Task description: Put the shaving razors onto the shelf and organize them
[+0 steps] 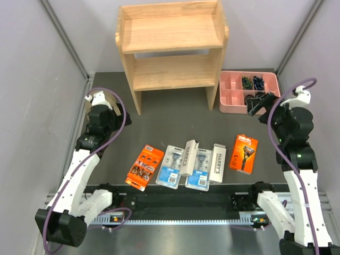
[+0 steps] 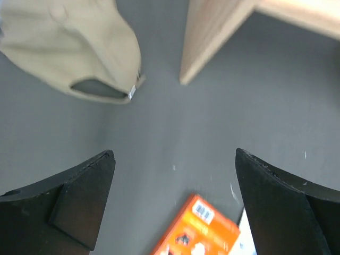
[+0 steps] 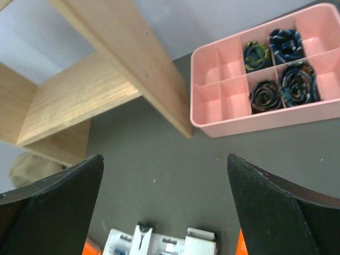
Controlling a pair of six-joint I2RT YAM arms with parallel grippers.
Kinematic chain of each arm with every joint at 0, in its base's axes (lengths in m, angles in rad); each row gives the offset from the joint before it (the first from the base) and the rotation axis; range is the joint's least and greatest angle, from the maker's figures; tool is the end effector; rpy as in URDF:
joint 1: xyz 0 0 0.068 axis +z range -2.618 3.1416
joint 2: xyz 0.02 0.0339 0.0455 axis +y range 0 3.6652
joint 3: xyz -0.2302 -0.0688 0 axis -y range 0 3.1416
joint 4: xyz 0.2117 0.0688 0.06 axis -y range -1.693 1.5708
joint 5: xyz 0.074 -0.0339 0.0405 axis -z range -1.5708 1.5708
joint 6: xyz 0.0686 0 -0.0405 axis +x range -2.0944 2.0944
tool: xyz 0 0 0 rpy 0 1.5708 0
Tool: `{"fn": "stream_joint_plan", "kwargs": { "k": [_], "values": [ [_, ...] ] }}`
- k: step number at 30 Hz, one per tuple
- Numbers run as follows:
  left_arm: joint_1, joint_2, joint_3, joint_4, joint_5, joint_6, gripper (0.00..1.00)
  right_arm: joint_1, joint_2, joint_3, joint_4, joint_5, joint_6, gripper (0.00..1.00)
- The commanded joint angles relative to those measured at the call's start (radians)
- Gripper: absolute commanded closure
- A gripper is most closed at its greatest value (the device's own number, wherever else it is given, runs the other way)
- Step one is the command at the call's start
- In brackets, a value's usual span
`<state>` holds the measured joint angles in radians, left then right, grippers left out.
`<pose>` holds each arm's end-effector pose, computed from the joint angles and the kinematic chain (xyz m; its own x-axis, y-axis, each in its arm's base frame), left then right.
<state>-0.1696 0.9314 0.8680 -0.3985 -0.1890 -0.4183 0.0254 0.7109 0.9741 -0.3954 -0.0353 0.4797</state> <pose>0.2232 -0.0252 0.2817 -0.4014 -0.3360 -0.8520 -0.1784 0.9411 -0.2871 0.1756 0.0069 0.3579 -0.1448 0.4577 -0.8772 0.0073 0.8871 0.4616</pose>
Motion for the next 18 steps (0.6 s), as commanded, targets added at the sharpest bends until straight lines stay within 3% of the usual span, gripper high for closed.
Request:
{"fn": "stream_joint_plan", "kwargs": {
  "k": [1, 5, 10, 18],
  "values": [
    [0.001, -0.011, 0.083, -0.125, 0.092, -0.017, 0.01, 0.002, -0.018, 0.035, -0.086, -0.124, 0.02, 0.01],
    [0.001, 0.003, 0.108, -0.18, 0.197, 0.021, 0.01, 0.002, -0.017, 0.022, -0.131, -0.19, 0.007, 0.01],
    [-0.001, -0.011, 0.072, -0.088, 0.414, 0.084, 0.01, 0.002, -0.025, -0.002, -0.187, -0.187, 0.025, 0.01],
    [-0.007, 0.079, 0.063, -0.062, 0.614, 0.036, 0.01, 0.004, -0.048, -0.123, -0.174, -0.368, 0.06, 0.01]
  ]
}}
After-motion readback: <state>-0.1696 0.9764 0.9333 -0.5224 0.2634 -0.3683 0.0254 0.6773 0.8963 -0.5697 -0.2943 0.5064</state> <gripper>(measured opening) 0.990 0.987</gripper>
